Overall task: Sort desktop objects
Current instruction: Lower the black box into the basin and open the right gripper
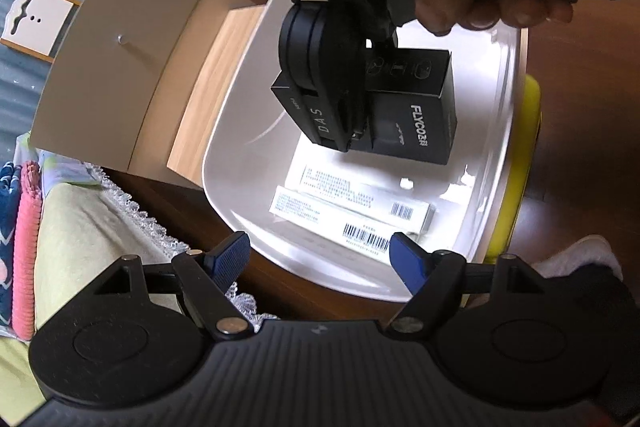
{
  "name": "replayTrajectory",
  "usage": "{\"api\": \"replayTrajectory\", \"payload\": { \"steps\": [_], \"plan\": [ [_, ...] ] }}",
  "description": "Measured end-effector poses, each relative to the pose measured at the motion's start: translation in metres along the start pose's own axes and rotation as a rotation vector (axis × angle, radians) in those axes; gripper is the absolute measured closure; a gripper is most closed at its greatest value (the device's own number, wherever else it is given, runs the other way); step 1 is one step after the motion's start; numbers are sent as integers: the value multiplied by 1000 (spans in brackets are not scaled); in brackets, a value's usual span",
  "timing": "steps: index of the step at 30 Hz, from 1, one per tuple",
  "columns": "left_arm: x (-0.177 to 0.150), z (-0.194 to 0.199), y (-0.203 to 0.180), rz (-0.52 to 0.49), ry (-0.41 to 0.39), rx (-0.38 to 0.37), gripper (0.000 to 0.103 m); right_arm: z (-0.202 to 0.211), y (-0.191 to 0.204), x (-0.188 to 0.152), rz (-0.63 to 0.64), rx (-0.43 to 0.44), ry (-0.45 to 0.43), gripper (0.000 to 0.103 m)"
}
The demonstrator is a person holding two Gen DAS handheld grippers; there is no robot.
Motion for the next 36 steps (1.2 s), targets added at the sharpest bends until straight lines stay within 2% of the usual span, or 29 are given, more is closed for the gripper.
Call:
{"api": "replayTrajectory", "payload": {
  "steps": [24, 36],
  "plan": [
    [-17, -7, 8, 42, 59, 11, 22, -9, 1, -8, -23, -18, 10, 63],
    [-16, -5, 12, 58, 59, 24, 20, -9, 4, -5, -28, 20, -1, 59]
  ]
}}
Point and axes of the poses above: each gripper's, at about its wrist camera, not at the fingertips, and z roughly against the way its jaws point, y to its left, x to its top, the point moved 9 cm from there along -z, roughly the way its jaws point, and after that the axes turned 5 degrees about -x, right-handed, at the moved point
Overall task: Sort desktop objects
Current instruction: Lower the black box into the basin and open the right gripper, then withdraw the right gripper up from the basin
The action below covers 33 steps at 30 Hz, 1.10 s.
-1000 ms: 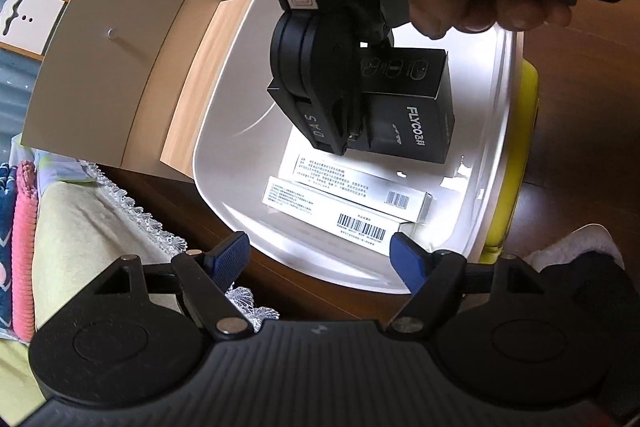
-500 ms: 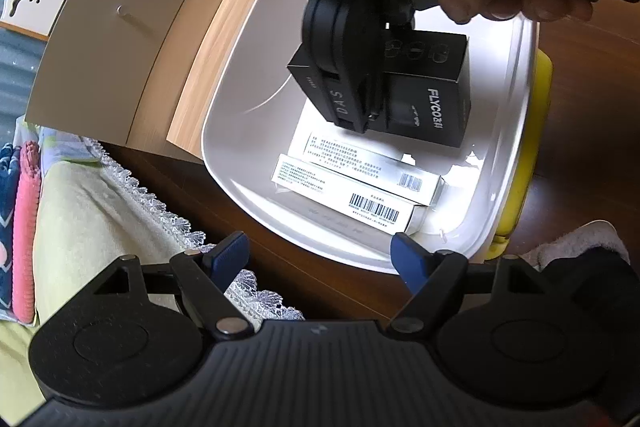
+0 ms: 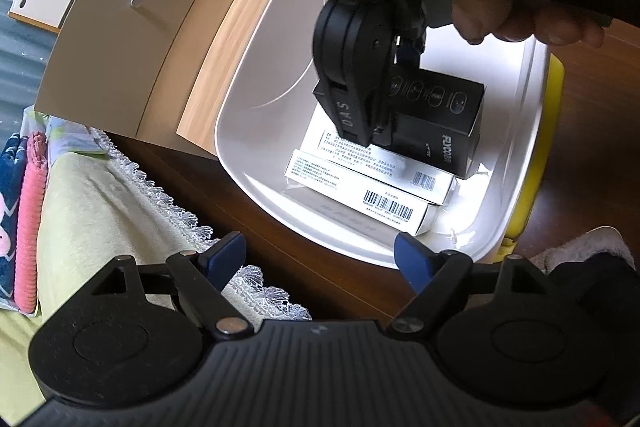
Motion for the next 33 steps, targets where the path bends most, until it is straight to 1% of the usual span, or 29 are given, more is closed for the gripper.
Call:
{"api": "replayTrajectory", "payload": {
  "steps": [6, 11, 20, 23, 25, 28, 33],
  "plan": [
    [-2, 2, 3, -7, -4, 2, 20, 6, 1, -4, 1, 18, 4, 59],
    [-2, 2, 4, -3, -3, 7, 20, 5, 15, -7, 4, 74, 19, 55],
    [-4, 3, 3, 7, -7, 9, 20, 9, 18, -6, 26, 66, 7, 53],
    [-4, 4, 3, 11, -8, 10, 20, 14, 14, -5, 37, 59, -5, 50],
    [-5, 4, 3, 14, -9, 11, 20, 18, 14, -4, 52, 47, -14, 46],
    [-7, 5, 4, 25, -8, 17, 20, 25, 11, -3, 91, 34, -12, 44],
    [-13, 6, 8, 47, 5, 30, 19, 34, 11, -19, 191, 43, 47, 44]
  ]
}}
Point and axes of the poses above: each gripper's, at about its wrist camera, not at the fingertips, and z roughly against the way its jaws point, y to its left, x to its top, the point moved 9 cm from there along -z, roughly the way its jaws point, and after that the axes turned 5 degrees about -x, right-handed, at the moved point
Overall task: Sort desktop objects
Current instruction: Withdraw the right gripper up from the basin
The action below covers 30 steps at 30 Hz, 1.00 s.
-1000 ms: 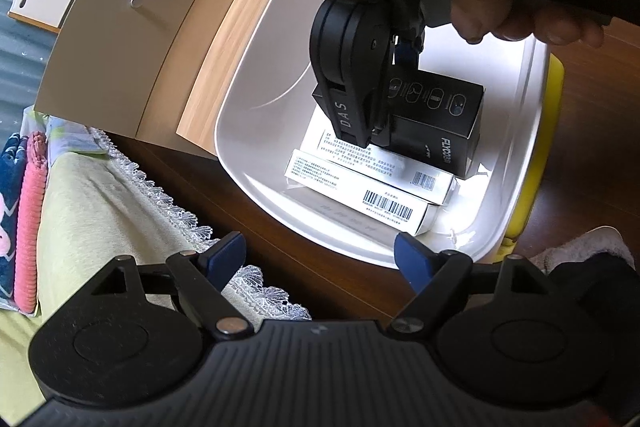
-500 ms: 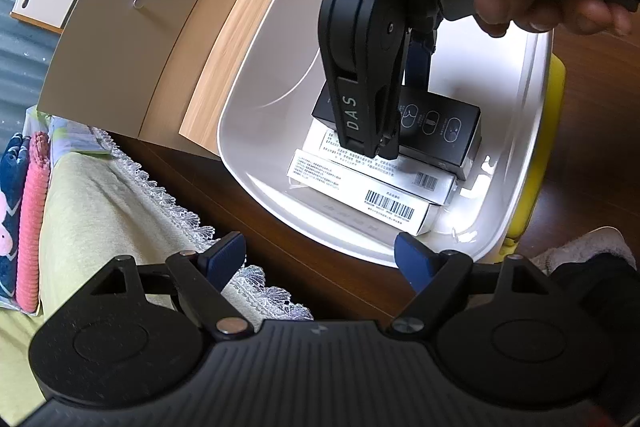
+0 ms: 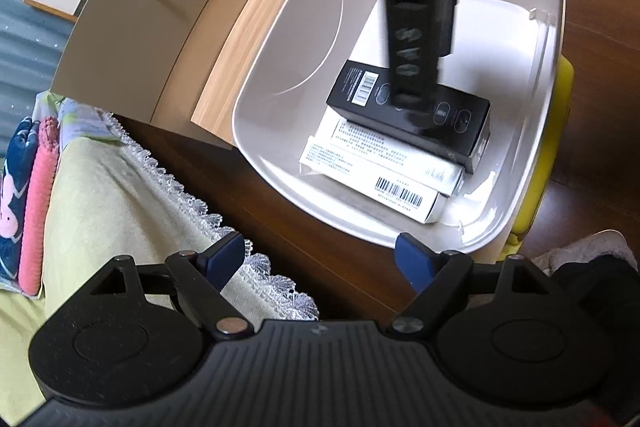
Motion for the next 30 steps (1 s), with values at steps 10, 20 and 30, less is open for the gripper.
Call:
{"api": "replayTrajectory", "payload": {
  "steps": [10, 20, 30],
  "plan": [
    [-3, 1, 0, 7, 8, -2, 19, -23, 4, -31, 80, -23, 129, 57],
    [-2, -1, -1, 5, 8, -7, 19, -26, 4, -23, 77, -12, 108, 65],
    [-6, -1, -3, -7, 5, -8, 18, -26, 6, -16, 73, -8, 97, 65]
  ]
}}
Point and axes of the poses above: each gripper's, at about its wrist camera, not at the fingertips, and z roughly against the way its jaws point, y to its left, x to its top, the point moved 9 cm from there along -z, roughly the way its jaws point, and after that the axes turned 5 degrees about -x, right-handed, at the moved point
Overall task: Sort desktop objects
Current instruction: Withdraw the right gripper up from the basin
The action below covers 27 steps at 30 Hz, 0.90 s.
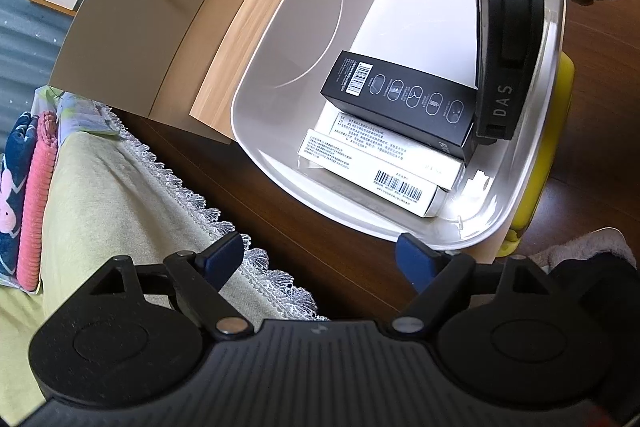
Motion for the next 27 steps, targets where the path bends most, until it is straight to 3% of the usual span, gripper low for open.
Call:
{"api": "replayTrajectory", "payload": {
  "steps": [10, 20, 23, 26, 27],
  "plan": [
    [-1, 1, -1, -4, -1, 3, 17, 14, -6, 0, -1, 4, 1, 65],
    [-4, 1, -6, -31, 19, 10, 16, 39, -23, -4, -46, -32, -90, 64],
    [-5, 2, -9, -41, 26, 12, 13, 52, -26, 1, -52, -34, -116, 58],
    [-7, 3, -10, -43, 29, 16, 13, 62, -26, 6, -55, -37, -145, 43],
    [-7, 4, -10, -40, 28, 16, 12, 68, -29, 3, -53, -41, -155, 34]
  ]
}}
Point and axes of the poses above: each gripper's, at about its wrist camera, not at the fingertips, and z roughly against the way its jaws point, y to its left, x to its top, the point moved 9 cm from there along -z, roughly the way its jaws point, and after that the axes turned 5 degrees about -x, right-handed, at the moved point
